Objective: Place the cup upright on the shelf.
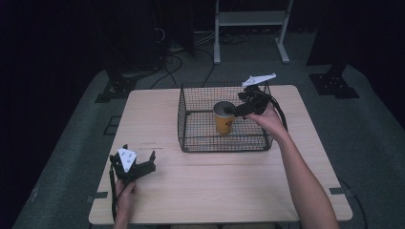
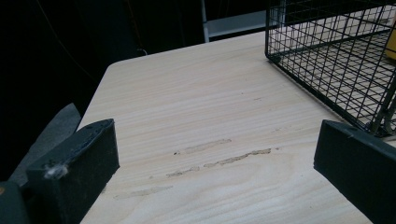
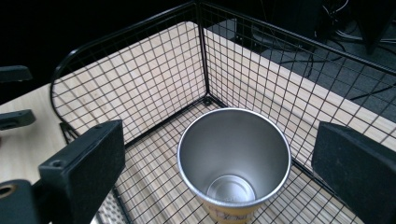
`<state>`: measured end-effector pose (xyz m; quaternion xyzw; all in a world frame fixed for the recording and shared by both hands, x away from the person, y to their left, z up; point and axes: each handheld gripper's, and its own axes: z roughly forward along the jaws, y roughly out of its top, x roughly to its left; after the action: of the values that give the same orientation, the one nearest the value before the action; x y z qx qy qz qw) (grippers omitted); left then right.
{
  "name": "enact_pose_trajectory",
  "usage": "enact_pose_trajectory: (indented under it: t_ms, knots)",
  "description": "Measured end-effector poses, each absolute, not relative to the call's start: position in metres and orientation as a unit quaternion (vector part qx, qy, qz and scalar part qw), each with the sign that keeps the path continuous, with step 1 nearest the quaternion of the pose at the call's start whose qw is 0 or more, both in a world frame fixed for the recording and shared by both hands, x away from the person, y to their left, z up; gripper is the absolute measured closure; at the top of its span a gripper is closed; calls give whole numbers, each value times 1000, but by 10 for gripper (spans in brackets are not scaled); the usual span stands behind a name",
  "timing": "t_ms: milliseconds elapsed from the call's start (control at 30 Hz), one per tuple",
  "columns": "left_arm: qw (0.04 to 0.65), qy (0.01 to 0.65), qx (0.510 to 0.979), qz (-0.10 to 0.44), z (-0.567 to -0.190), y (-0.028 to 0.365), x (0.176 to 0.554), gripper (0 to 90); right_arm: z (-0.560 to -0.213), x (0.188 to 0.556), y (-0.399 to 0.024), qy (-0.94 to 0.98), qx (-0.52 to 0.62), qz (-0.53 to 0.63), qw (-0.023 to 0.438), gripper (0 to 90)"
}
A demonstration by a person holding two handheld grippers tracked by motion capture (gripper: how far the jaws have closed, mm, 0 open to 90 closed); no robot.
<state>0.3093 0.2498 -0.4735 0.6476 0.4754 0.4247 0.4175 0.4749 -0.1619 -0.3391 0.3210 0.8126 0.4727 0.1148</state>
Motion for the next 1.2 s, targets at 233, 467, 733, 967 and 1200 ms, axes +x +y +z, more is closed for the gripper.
enact_pose_trajectory:
  t_ms: [233,467,733,967,1200]
  knots:
    - [417,475,648,425,-473,250,309,0,-339,460,-175,810,328,472,113,24]
    - [417,475,648,425,-474,250,309,0,-342,452,-186,808,337,474,98,24]
    - [417,475,648,425,-474,250,309,0,-343,431,-187,810,327,475,106,24]
    - [416,475,648,425,-474,249,309,0,-337,415,-190,810,316,481,114,24]
    - [417,474,648,425,-474,249,309,0,-335,400,-196,812,307,483,118,24]
